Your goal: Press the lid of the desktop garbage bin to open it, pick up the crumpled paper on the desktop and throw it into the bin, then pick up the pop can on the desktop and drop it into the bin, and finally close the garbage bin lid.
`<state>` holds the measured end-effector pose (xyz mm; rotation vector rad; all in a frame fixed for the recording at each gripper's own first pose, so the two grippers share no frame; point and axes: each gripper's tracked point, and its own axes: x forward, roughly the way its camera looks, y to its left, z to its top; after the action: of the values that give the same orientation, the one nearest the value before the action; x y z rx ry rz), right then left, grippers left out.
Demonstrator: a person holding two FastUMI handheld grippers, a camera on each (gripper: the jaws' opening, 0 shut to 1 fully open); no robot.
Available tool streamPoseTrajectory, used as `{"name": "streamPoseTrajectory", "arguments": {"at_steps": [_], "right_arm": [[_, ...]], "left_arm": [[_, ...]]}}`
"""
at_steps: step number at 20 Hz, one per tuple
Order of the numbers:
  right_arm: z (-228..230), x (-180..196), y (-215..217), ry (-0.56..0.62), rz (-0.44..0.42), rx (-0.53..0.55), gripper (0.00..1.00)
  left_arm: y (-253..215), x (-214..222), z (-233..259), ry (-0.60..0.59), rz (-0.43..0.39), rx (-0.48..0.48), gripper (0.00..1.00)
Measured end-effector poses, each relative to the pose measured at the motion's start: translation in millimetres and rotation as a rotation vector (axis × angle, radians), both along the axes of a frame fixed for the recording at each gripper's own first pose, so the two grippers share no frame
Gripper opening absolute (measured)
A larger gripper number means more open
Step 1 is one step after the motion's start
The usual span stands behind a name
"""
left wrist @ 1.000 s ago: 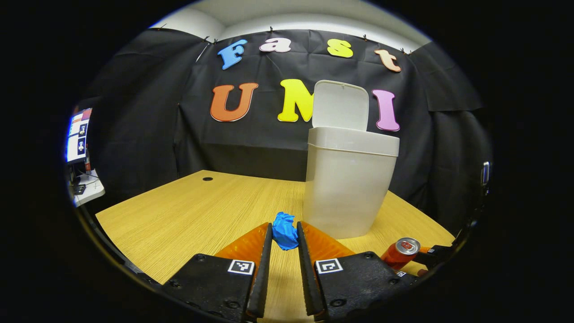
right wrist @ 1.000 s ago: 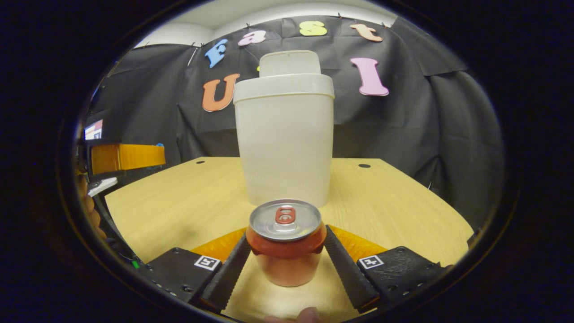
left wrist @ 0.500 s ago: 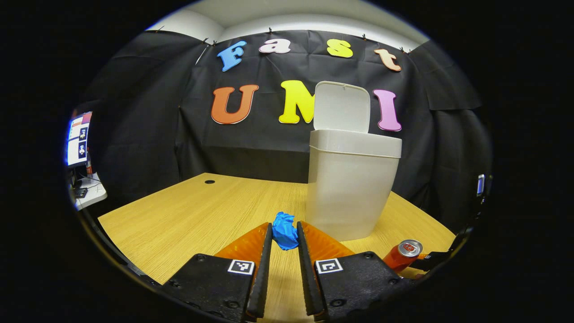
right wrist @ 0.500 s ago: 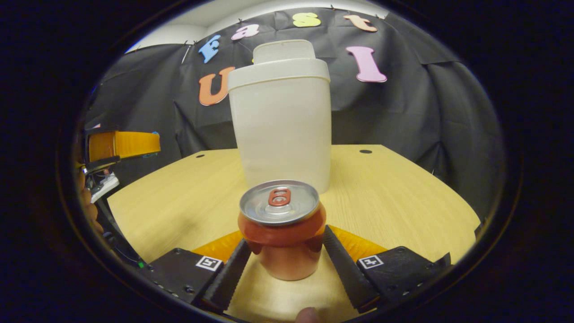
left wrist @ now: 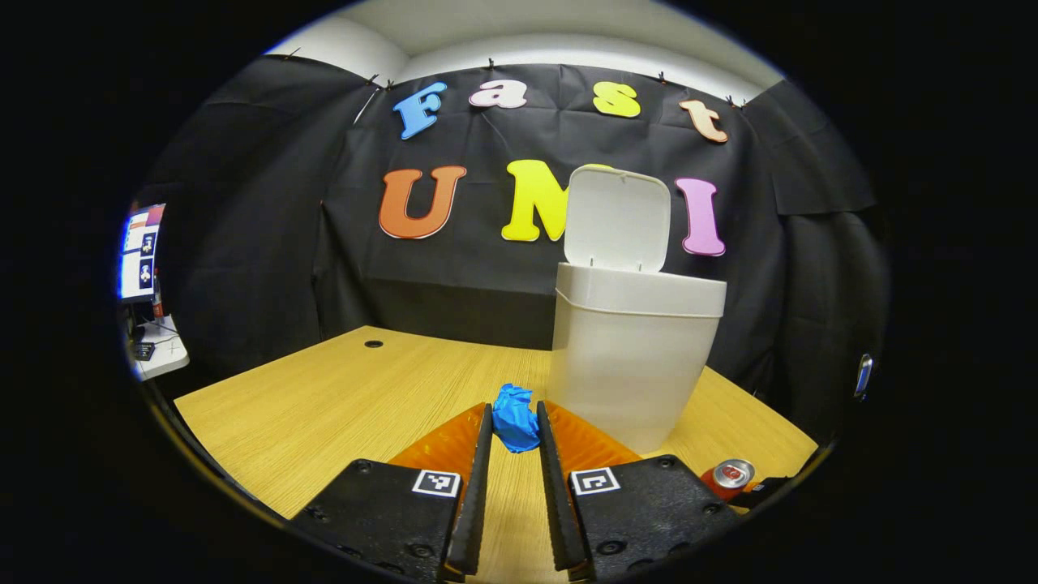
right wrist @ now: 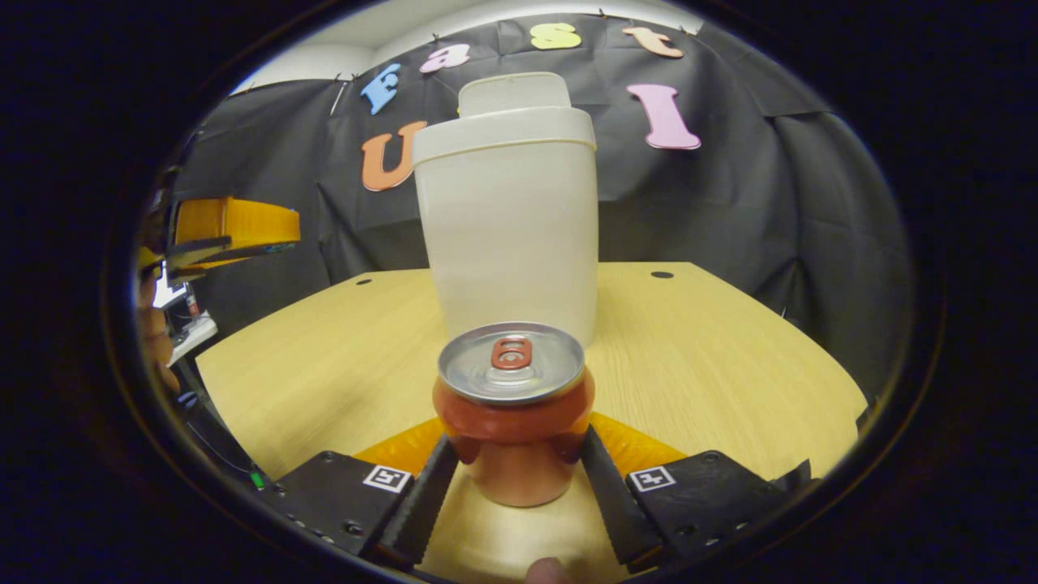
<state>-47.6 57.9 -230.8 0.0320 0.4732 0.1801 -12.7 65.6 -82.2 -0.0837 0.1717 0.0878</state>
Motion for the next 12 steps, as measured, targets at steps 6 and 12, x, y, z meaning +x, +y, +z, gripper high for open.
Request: {"name": "streamPoseTrajectory", "arguments": {"at_steps": [6, 12], "right_arm": [[20.5, -2.3, -7.0, -0.04, 0.009, 0.01, 0.82], [38.9, -0.1, -20.2, -0.087, 0.013, -0.007, 0.82]], "left_arm": [[-2.0, 31.5, 57.4, -0.088, -0.005, 0.042, 0.35], [-25.2, 74.2, 92.4, -0.148, -0.073, 0.058, 0.35]]}}
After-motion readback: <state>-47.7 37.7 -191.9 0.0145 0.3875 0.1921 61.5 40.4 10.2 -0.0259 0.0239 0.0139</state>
